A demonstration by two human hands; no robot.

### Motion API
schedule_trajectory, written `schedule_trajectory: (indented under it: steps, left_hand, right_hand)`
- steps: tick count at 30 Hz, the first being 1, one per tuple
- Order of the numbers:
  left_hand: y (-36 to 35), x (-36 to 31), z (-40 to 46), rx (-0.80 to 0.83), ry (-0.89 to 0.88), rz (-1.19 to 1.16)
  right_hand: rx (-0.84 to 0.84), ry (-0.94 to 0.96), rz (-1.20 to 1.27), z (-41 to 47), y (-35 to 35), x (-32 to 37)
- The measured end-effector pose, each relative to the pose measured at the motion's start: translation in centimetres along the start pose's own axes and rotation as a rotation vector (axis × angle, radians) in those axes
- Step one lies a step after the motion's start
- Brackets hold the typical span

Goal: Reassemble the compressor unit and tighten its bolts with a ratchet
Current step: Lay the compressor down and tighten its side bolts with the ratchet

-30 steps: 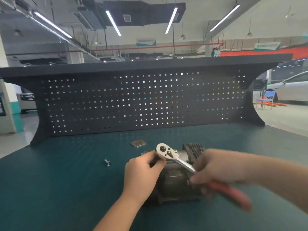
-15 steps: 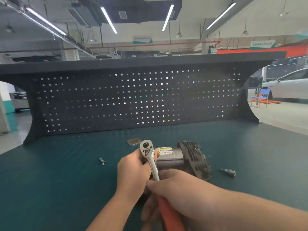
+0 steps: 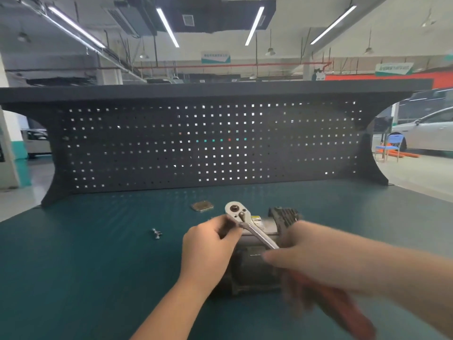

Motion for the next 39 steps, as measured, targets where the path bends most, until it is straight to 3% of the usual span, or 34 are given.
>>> schedule_trajectory:
  steps: [2, 6, 15, 21, 23, 27, 39]
  left_hand:
    - [-0.3, 0.3, 0.1, -0.028, 0.073, -0.001]
    - [-0.1, 0.7, 0.4, -0.036, 0.213, -0.133]
    - [-0.6, 0.9, 1.0, -0.033, 0.178, -0.129]
    - [0.2, 0.4, 0.3, 0.082, -0.034, 0.016]
    - [0.3, 0.2, 0.2, 0.136, -0.084, 0.096]
    - [0.3, 0.0, 0.1, 0.094, -0.11, 0.224]
    - [0.0, 0.1, -0.1, 0.014, -0.146, 0.278]
  right_hand:
    - [0.04, -0.009, 0.249, 0.1, -3.2, 0.6]
    - [0.053, 0.104, 0.184, 1.5, -9.1, 1.1]
    - [-0.021, -0.106, 0.597, 1.4, -6.5, 0.0]
    - [-0.337, 0.147, 0.162, 0.2, -1.5, -1.3]
    - [-0.332, 0.152, 0.123, 0.3, -0.4, -1.6]
    - [-0.29, 0.142, 0.153, 0.1, 0.4, -2.0]
    - [-0.222, 0.127, 0.215, 0.4, -0.1, -2.1]
Point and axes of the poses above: each hand's wrist, its own z-axis towards the middle knuckle, its own y-axis out of the back of the hand, x = y × z, the point moved 3 cm from there along z, towards the middle knuckle, and after that the axes turned 10 degrees about z, right-handed, at the moved point
